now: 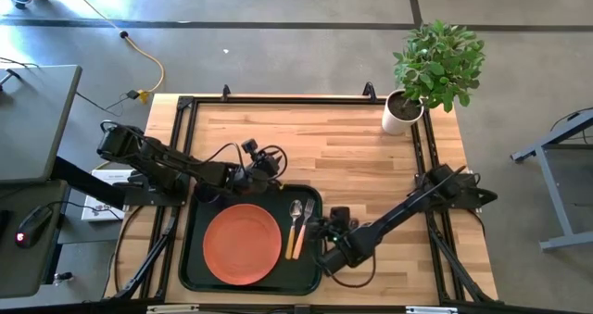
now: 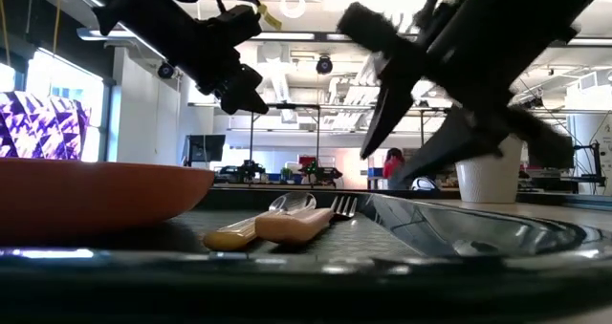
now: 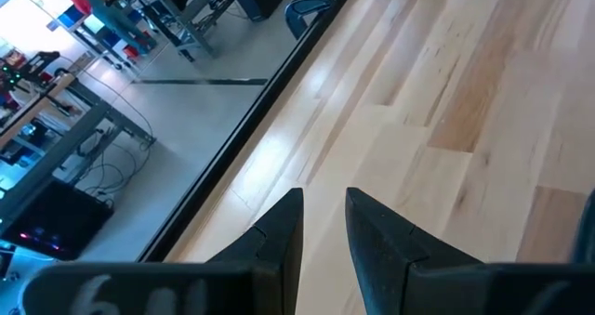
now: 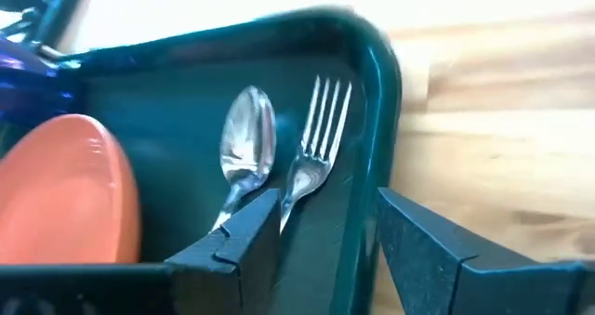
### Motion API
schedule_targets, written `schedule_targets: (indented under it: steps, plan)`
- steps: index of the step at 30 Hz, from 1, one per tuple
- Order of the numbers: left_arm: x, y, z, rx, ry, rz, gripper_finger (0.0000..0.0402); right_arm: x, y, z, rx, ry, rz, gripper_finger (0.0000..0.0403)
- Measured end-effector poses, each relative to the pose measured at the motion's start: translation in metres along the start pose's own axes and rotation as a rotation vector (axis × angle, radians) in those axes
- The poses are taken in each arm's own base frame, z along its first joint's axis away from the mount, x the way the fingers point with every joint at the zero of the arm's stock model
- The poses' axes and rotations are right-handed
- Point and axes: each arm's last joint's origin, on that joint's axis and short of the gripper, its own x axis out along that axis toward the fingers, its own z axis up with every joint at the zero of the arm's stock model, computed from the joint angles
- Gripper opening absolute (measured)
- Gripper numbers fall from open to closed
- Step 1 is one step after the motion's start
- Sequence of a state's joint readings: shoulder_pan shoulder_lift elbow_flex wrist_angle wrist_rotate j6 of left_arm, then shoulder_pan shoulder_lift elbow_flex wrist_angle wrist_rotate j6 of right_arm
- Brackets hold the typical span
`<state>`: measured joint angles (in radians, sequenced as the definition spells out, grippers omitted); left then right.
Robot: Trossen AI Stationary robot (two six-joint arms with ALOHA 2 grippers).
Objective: Pick and place plate/cup/fork/spoon on tray
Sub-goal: Return to Home Position
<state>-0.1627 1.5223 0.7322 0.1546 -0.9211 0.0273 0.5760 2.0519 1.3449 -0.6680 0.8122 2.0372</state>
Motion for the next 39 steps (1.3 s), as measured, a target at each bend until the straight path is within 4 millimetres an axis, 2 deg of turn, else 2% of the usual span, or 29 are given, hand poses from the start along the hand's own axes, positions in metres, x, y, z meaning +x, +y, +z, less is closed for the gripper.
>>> schedule_targets:
  steps: [3,7,12,16,21,28,35,39]
  plan:
    - [-0.002,-0.001,0.000,0.004,-0.004,-0.005,0.0074,-0.017,-0.001,0.010,-0.050,-0.038,0.006,0.0169]
    - [-0.004,-0.003,0.000,0.007,-0.009,-0.010,0.0074,-0.035,0.001,0.022,-0.213,-0.052,0.033,0.0169]
    - [-0.006,-0.005,0.001,0.005,-0.019,-0.025,0.0074,-0.042,-0.006,0.033,-0.401,-0.058,-0.044,0.0169]
    - [0.003,-0.009,0.003,0.012,-0.043,-0.217,0.0074,-0.043,-0.011,0.042,-0.473,-0.138,-0.084,0.0169]
    - [0.006,-0.015,0.015,-0.029,-0.181,-0.479,0.0074,-0.048,-0.002,0.047,-0.649,-0.154,-0.026,0.0169]
    - [-0.019,-0.014,0.038,-0.034,-0.414,-0.647,0.0074,-0.064,0.018,0.052,-0.991,-0.118,0.112,0.0169]
    - [-0.050,0.014,0.058,-0.069,-0.555,-0.652,0.0074,-0.070,0.032,0.107,-1.098,-0.194,0.084,0.0168]
    - [-0.063,0.030,0.063,-0.100,-0.645,-0.705,0.0074,-0.068,0.050,0.119,-1.247,-0.132,0.236,0.0151]
